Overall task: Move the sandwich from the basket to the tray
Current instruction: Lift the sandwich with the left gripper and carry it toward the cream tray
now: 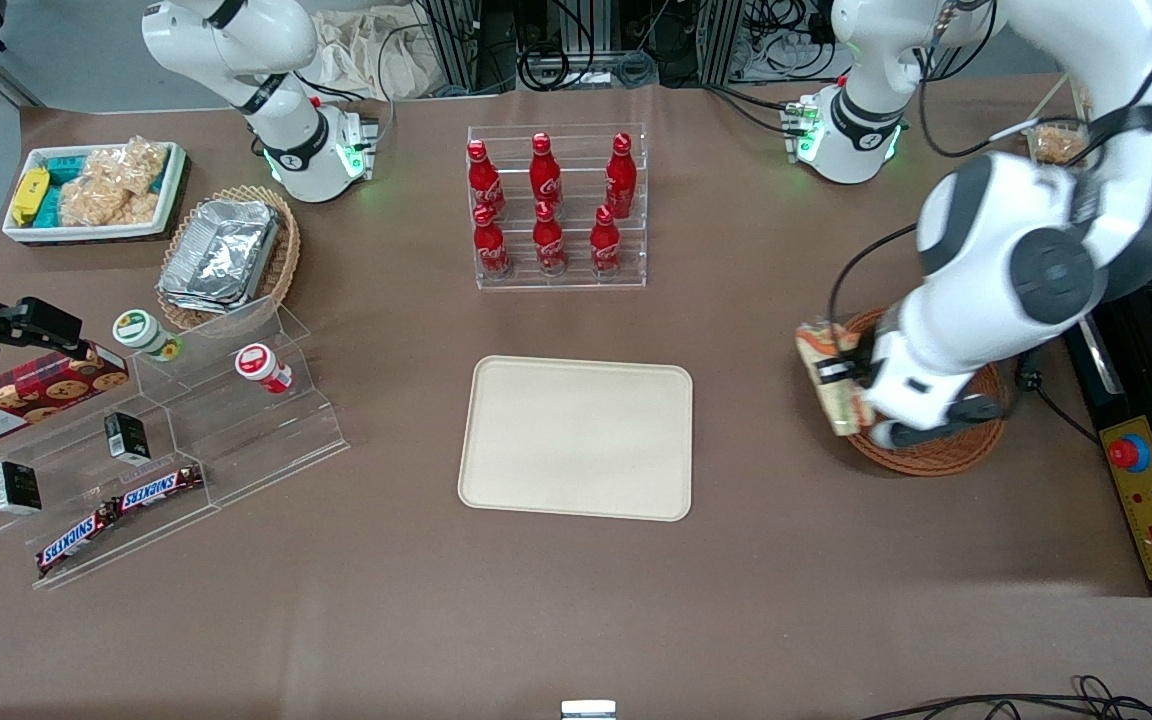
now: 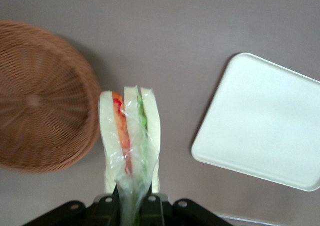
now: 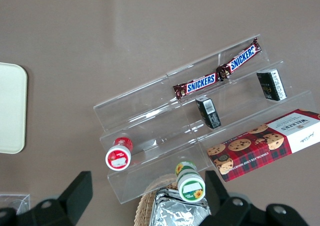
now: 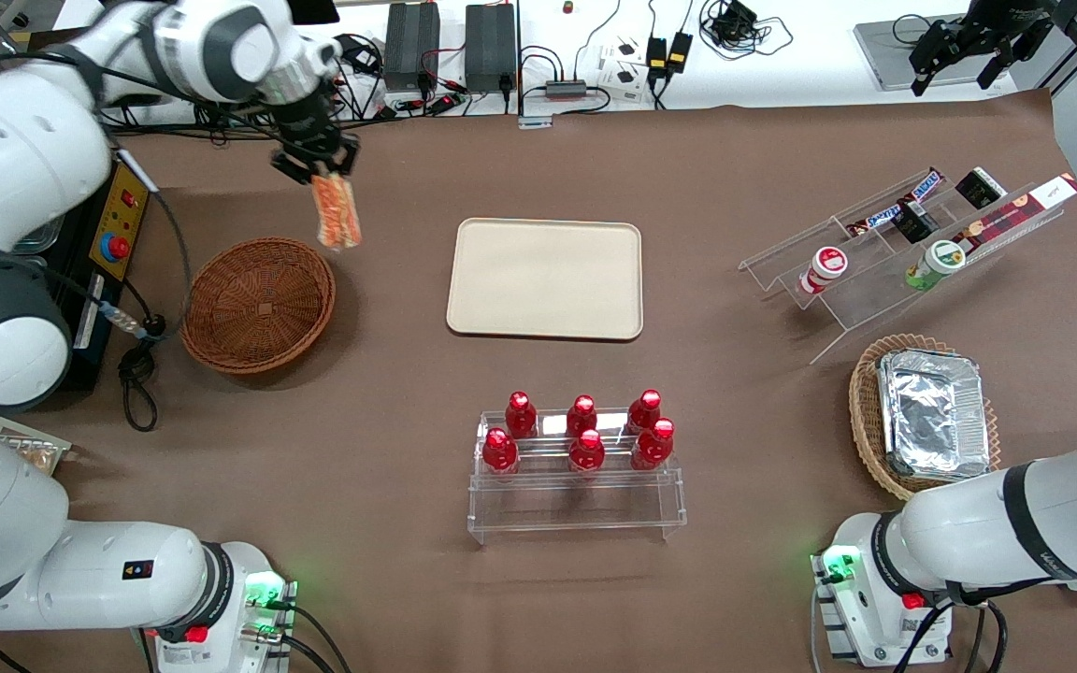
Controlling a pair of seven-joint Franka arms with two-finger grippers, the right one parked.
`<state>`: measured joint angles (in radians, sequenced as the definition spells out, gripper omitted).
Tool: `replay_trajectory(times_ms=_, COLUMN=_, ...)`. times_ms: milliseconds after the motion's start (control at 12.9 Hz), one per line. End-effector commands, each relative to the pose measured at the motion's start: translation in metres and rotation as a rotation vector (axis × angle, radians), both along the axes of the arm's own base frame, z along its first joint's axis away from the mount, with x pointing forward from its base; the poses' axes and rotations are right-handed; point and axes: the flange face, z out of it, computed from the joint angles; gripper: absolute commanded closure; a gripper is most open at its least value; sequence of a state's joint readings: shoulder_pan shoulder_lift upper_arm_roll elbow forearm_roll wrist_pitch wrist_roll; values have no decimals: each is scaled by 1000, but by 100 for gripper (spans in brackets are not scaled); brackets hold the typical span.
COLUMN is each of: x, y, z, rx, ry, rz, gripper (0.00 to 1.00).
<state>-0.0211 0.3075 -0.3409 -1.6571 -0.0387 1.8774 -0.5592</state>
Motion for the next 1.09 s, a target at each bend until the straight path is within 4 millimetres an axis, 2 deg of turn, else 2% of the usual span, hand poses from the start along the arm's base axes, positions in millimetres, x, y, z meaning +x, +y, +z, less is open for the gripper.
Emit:
replay_trajectory(times_ms=0, x=15, y=-49, z=-49, rx=-64, ry=-42, rz=-81, gripper=100)
replay_trajectory(times_ms=155, x=12, y=-86, z=-81, rx=-55, ry=-83, rz=-150, gripper=100)
replay_trajectory(times_ms=466, x=0, y=-139, z=-144, rx=-28, ry=-122, rz=-268, gripper=100)
replay_trajectory(times_ms=544, x=-5, y=-151, z=-154, rx=-38, ry=-126, rz=-282, gripper=100)
replay_trajectory(times_ms=854, x=-2, y=-175, z=-181, rx=-98, ry=-191, rz=-291, gripper=100)
replay_trajectory(times_ms=1010, x=-4, y=-177, z=-197, rx=-102, ry=-180, rz=-292, gripper=97)
